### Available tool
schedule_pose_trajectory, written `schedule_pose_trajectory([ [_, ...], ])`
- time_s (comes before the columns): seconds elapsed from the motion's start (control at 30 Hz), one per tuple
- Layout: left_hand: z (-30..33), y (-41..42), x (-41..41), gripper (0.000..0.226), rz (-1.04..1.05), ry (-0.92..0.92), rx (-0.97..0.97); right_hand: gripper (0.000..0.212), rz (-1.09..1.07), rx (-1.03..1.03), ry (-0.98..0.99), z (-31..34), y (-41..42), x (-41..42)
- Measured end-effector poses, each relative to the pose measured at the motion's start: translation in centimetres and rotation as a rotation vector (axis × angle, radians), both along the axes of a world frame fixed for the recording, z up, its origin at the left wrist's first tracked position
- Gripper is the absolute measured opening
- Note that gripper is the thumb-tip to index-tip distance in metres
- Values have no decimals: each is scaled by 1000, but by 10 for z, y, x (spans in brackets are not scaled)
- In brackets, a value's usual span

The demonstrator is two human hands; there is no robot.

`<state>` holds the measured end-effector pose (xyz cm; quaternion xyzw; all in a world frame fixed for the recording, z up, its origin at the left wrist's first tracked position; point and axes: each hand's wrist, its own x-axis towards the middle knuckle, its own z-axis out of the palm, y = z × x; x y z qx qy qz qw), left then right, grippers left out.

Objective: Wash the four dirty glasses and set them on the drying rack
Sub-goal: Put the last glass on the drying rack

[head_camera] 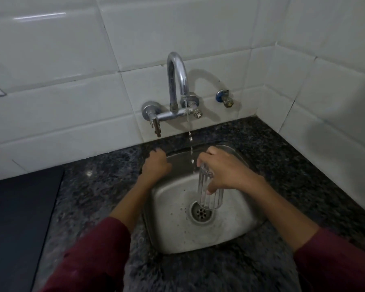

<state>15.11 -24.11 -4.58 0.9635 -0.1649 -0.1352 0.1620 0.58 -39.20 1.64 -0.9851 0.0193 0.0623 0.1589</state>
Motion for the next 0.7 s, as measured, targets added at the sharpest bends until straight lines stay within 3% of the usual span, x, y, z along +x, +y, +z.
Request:
schedule_pose_trajectory([
  [0.07,-11,13,-20,78,-303,147,-12,75,21,46,-23,0,7,5],
  [0.17,-25,26,-42,113,-556,469,-292,84,43,114,-56,-4,25,21],
  [0.23,-40,32,-47,110,-440,438,-484,88,46,159,-82,-9,40,33],
  [0.3,-51,43,-49,84,-250,322,-632,93,52,250,-118,-15,53,42],
  [0.43,-57,71,-50,68,-3,248,-776,92,-104,532,-206,-43,81,49],
  [0.57,-52,105,-43,70,11,166,-761,65,-256,720,-232,-66,123,54],
  [0.7,-38,167,-24,70,32,140,-720,60,-234,719,-242,-50,182,84],
])
